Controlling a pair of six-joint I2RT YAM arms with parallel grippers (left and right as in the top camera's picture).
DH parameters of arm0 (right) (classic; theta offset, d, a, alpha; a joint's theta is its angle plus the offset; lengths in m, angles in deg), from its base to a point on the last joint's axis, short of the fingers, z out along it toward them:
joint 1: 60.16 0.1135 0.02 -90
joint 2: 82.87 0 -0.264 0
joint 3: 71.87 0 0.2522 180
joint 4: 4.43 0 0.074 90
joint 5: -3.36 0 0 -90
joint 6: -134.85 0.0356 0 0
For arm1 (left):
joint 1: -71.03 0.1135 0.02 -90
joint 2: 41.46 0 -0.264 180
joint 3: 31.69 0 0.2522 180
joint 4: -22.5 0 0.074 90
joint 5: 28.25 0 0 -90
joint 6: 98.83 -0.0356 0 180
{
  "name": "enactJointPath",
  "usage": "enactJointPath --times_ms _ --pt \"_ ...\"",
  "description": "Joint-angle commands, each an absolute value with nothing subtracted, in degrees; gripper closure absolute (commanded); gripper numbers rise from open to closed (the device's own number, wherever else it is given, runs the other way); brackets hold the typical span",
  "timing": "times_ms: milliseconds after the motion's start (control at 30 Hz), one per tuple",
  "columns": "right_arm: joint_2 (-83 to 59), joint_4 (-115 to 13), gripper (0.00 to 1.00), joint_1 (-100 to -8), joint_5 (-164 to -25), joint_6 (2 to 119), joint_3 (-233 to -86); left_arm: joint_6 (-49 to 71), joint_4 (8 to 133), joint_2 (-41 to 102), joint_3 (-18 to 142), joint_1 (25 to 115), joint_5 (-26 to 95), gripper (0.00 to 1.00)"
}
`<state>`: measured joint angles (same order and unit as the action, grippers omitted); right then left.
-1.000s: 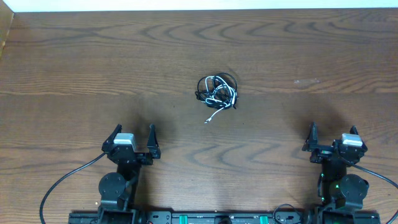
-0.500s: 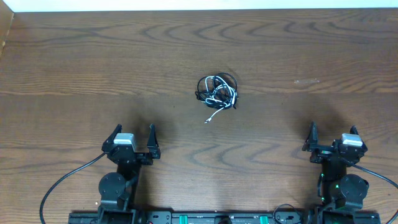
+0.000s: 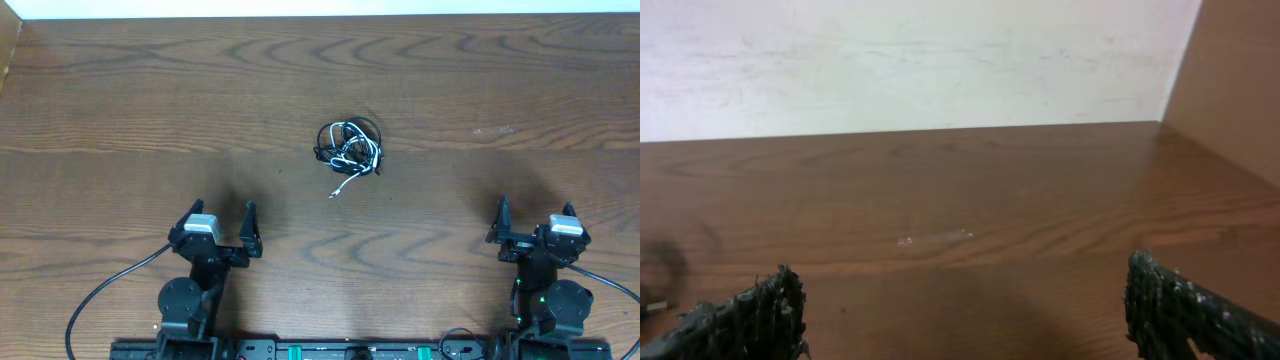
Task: Untangle cables
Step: 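Move the left gripper forward over the black and white cable tangle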
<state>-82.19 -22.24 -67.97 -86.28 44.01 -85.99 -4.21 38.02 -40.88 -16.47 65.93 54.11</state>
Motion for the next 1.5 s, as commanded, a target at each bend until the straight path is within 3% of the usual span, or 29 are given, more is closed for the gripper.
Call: enactJointPath --times_ms 0,333,1000,1467 --pt "-82.2 -22.5 0.01 -68.4 -86.6 44.1 -85.9 -3.1 39.8 -41.2 -14.9 65.7 47.0 0.05" --pt "-82.1 -22.5 0.01 -68.4 -86.6 44.1 -85.9 7.6 40.5 -39.5 -9.1 65.7 41.5 0.05" --pt "-82.1 -22.5 0.01 -68.4 -86.6 44.1 -85.9 7.8 46.8 -7.8 14.6 65.7 25.9 0.05" --pt "-82.1 -22.5 0.01 -68.4 -86.6 44.1 -85.9 7.8 49.3 -4.5 17.8 65.7 23.3 0.05"
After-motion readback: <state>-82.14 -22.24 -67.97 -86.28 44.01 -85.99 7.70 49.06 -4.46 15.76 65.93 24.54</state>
